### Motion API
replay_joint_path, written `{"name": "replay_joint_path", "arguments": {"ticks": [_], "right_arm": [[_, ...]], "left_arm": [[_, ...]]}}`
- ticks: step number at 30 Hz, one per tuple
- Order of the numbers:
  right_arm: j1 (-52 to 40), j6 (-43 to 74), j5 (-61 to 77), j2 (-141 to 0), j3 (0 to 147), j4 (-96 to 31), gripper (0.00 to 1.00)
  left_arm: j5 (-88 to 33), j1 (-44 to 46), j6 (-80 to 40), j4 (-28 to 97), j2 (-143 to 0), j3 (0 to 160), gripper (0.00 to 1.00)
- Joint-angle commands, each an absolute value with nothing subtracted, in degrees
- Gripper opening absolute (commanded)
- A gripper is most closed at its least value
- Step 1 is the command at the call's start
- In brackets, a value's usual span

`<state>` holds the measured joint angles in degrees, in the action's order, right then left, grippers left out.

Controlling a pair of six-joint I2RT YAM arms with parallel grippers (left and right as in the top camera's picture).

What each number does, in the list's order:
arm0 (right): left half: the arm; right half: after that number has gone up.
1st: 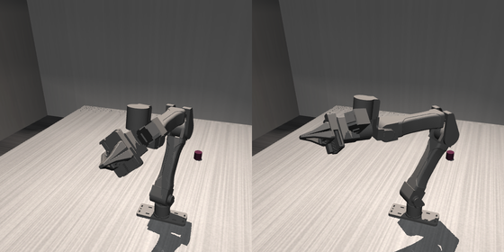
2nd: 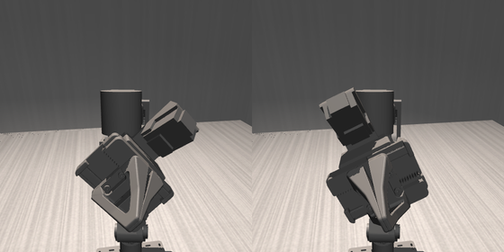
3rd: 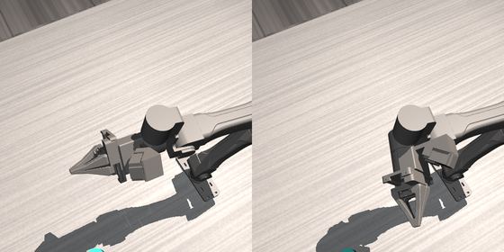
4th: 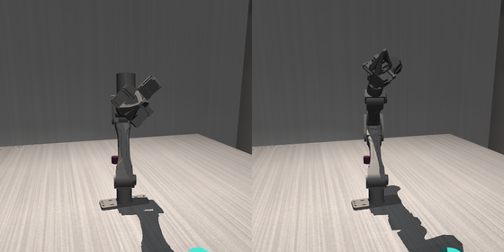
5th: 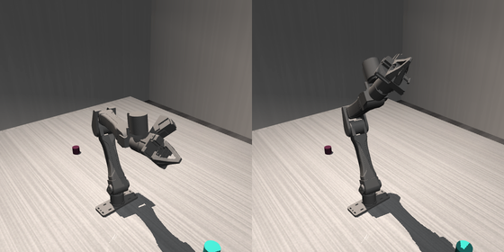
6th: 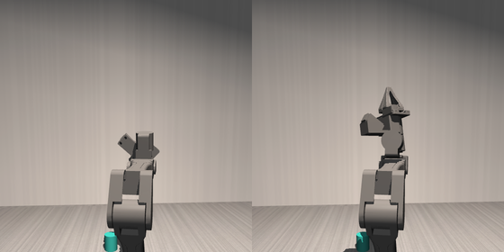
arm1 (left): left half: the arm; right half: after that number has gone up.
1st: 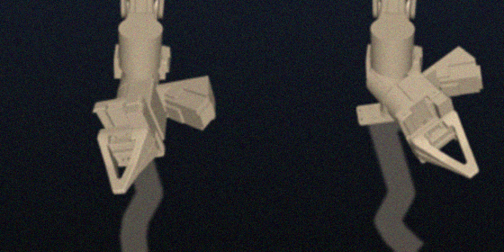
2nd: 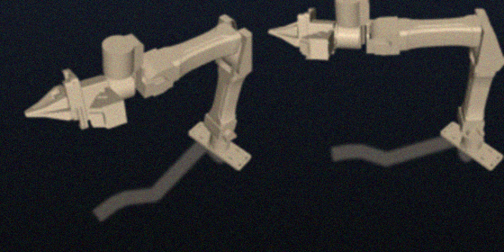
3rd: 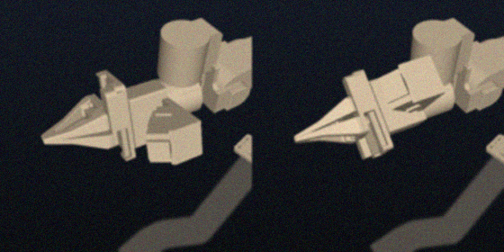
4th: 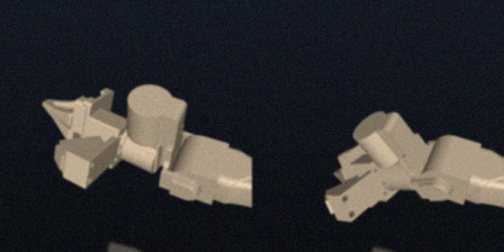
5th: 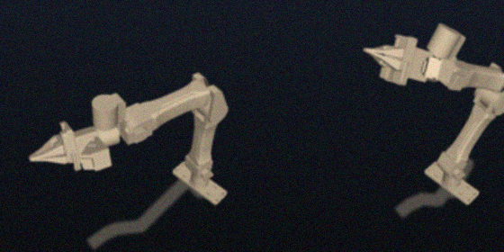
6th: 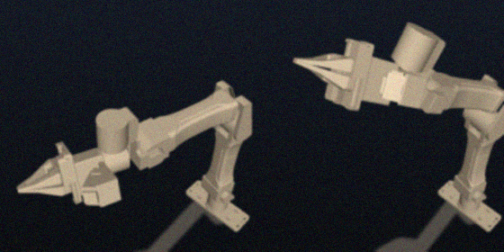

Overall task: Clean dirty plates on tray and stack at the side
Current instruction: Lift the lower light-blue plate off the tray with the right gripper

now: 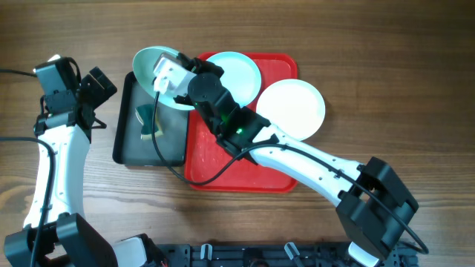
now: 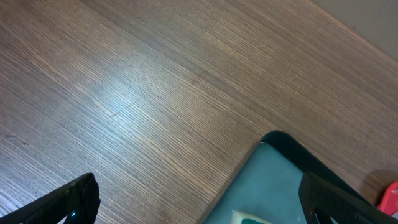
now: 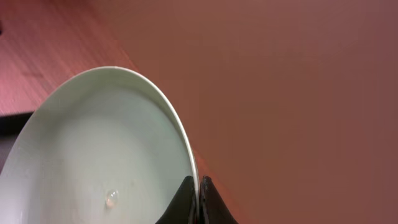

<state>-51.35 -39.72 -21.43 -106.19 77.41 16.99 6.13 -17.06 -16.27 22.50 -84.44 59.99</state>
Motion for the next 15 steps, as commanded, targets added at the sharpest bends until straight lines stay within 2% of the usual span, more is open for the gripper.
{"name": "replay_joint_path", "arguments": {"ticks": [1,5,15], "right_arm": [[-53.19,-53.25,-17.87,-106.67,78.48,18.26,0.04],[-54.76,-60.27,-17.87,-106.67,78.48,18.57,0.04],[-55.11,-59.86,-17.37,-106.69,78.48,18.85,0.04]], "left_arm": [[5.82,-17.21,-16.99,22.33,-83.9,61.08,1.0],[5.82,-17.21,-16.99,22.33,-83.9,61.1,1.0],[5.82,-17.21,-16.99,22.33,-83.9,61.08,1.0]]}}
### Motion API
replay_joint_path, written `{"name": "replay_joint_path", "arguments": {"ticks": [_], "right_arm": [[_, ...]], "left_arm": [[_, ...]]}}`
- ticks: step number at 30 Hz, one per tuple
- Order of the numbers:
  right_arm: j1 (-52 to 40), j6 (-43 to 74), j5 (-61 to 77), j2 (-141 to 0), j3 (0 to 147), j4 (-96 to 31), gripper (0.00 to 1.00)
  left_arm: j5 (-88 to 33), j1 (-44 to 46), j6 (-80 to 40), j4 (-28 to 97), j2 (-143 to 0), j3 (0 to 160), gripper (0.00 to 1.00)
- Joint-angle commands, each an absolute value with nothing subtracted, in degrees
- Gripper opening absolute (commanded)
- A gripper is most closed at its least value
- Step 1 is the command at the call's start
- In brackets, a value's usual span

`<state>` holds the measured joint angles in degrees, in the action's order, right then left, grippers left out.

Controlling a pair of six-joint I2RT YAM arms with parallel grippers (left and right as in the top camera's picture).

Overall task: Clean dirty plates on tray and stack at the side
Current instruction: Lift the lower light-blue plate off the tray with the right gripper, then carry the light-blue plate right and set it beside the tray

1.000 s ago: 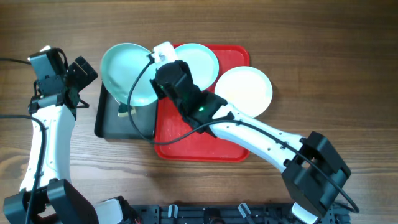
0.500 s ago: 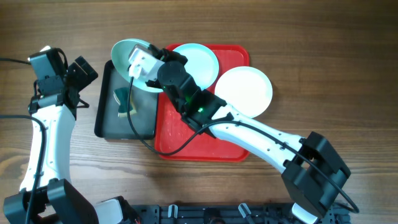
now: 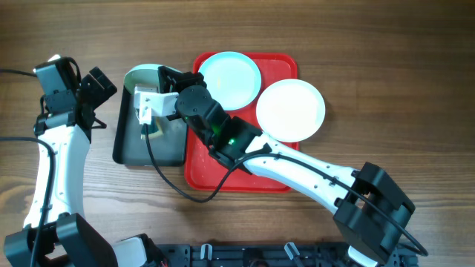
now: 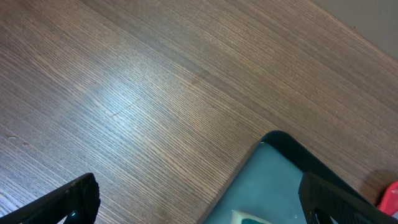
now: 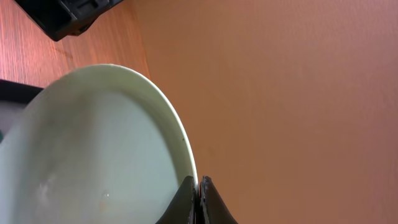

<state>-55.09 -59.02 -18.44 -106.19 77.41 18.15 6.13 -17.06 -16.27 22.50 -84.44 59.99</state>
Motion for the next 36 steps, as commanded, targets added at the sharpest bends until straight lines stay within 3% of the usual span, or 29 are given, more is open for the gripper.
{"name": "replay_joint_path", "arguments": {"ticks": [1,10,13,17,28,36], "right_arm": [[-55.11,-59.83,-16.97,-106.69,78.48,18.85,0.04],[-55.11,-56.75,-15.31,-108.49,78.37,18.83,0.04],[-55.0,-47.07,-15.31,-109.25,78.37,18.9,0.04],[-53.71,-20.67,-15.2,-109.3,78.37,17.85,0.04],[-47.99,-1.87,-0.51,-106.87,78.43,12.43,0.04],[-37.36,16.34,3.16,-105.21,78.43,6.13,0.04]], "left_arm": [[5.82,-17.21,-16.99,22.33,-83.9,61.08,1.0],[5.82,-17.21,-16.99,22.33,-83.9,61.08,1.0],[5.82,-17.21,-16.99,22.33,-83.9,61.08,1.0],[5.82,-17.21,-16.99,22.33,-83.9,61.08,1.0],[5.82,-17.21,-16.99,22.33,-83.9,61.08,1.0],[5.82,-17.21,-16.99,22.33,-83.9,61.1,1.0]]}}
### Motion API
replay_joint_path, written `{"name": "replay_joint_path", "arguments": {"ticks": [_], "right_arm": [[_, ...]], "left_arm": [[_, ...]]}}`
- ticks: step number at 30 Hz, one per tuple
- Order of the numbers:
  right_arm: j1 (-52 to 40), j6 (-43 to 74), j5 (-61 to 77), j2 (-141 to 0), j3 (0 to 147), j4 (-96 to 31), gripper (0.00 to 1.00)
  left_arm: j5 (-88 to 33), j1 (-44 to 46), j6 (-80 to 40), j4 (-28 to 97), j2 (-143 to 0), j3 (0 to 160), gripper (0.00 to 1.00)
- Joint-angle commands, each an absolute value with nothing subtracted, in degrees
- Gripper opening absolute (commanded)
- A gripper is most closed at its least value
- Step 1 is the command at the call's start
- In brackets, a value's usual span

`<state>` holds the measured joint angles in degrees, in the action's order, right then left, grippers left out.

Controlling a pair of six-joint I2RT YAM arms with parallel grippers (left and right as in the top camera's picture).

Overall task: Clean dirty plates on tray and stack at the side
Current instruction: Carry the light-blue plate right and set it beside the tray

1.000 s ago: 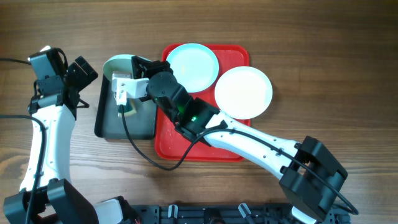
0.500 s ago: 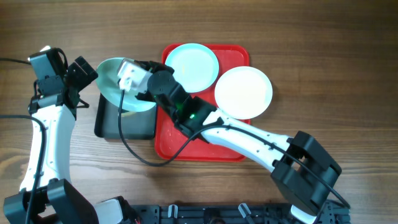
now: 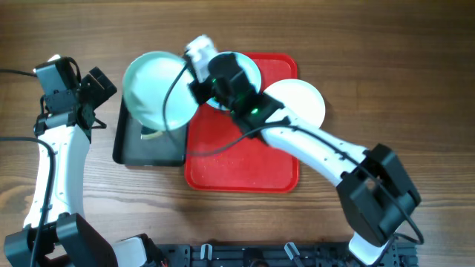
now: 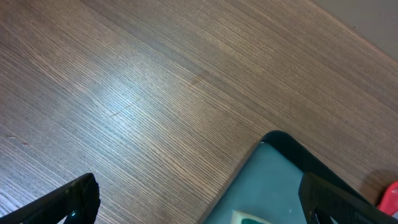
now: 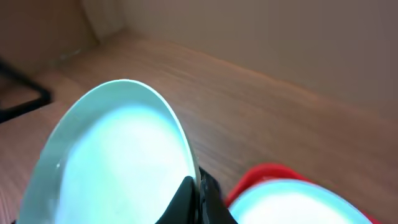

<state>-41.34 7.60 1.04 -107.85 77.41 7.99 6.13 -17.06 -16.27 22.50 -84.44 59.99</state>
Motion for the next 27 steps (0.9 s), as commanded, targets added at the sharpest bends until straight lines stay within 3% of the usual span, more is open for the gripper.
{"name": "replay_joint_path", "arguments": {"ticks": [1,7,15,21,27], "right_arm": [[-35.75,17.28,3.18,-105.19,78.43,4.38,0.04],[-22.79,21.8,14.39,-102.43,78.43,-5.37,0.04],[1.76,27.4,14.66,-101.12,78.41,-17.56,0.04],[15.46,26.94,6.46,-101.14,78.37,-25.28,0.04],[18.76,21.63,-4.75,-101.16,78.26,-32.01,0.04]], "left_arm": [[5.82,-17.21,-16.99,22.33,-83.9,61.08,1.0],[5.82,-17.21,-16.99,22.33,-83.9,61.08,1.0],[5.82,-17.21,-16.99,22.33,-83.9,61.08,1.0],[5.82,-17.21,-16.99,22.33,-83.9,61.08,1.0],[5.82,-17.21,-16.99,22.33,-83.9,61.08,1.0]]}}
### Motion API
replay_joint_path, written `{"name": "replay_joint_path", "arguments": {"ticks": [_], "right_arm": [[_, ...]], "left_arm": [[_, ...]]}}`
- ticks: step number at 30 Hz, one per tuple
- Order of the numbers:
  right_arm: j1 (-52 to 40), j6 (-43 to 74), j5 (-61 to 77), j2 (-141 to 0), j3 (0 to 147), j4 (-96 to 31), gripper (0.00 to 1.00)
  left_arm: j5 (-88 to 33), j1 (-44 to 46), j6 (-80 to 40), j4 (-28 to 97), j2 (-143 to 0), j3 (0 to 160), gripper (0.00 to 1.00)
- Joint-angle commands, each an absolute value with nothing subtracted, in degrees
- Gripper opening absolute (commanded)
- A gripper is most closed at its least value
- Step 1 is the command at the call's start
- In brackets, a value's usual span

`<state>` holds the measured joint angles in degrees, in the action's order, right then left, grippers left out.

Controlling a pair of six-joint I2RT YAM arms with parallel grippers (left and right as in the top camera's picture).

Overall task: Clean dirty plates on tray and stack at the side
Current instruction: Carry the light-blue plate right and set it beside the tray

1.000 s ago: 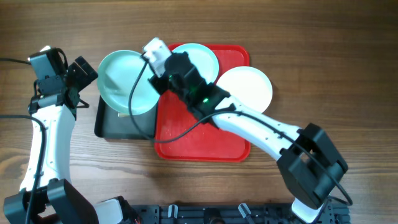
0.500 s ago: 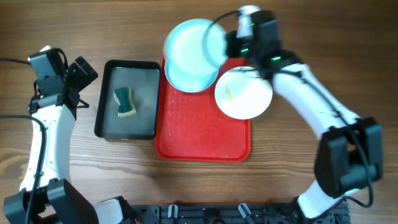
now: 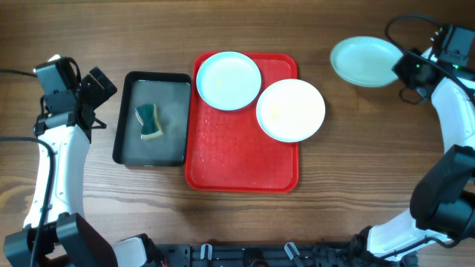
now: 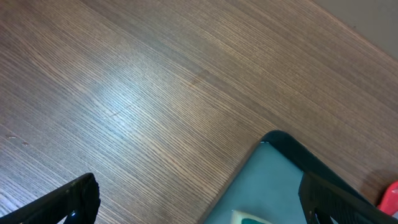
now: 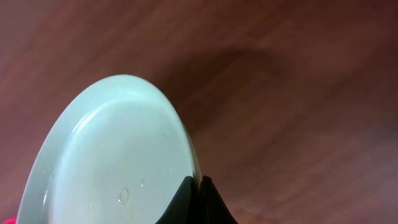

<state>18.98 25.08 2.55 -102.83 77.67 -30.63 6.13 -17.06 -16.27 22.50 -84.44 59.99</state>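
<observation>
A pale green plate (image 3: 367, 61) is over the bare table at the far right, its rim pinched by my right gripper (image 3: 407, 68). The right wrist view shows that plate (image 5: 112, 155) with water drops and the gripper (image 5: 199, 186) shut on its edge. On the red tray (image 3: 241, 152) lie a pale blue-white plate (image 3: 228, 80) and a white plate (image 3: 291, 110). A green-yellow sponge (image 3: 148, 121) sits in the dark basin (image 3: 152, 148). My left gripper (image 3: 87, 95) stands open, left of the basin, over bare wood (image 4: 124, 106).
A corner of the basin (image 4: 277, 180) shows between the left fingers (image 4: 68, 202). The right arm (image 3: 453, 111) runs along the table's right edge. Wooden tabletop surrounds tray and basin.
My right gripper, holding the green plate, was over the basin and the tray's far left; now it is at the table's far right. The sponge shows again. The left arm is unchanged.
The right gripper held the green plate tilted over the basin, then lower beside the sponge, then flatter above the basin. Now it holds the plate over bare table right of the tray. Two plates stayed on the tray; the left gripper stayed open throughout.
</observation>
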Motion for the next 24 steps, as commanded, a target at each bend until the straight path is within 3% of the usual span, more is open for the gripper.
{"name": "replay_joint_path", "arguments": {"ticks": [1,24], "right_arm": [[18.7,19.07,-5.69,-101.19,78.19,-33.69,0.04],[7.11,5.56,-3.42,-102.24,65.12,-35.27,0.05]], "left_arm": [[5.82,-17.21,-16.99,22.33,-83.9,61.08,0.99],[5.82,-17.21,-16.99,22.33,-83.9,61.08,1.0]]}}
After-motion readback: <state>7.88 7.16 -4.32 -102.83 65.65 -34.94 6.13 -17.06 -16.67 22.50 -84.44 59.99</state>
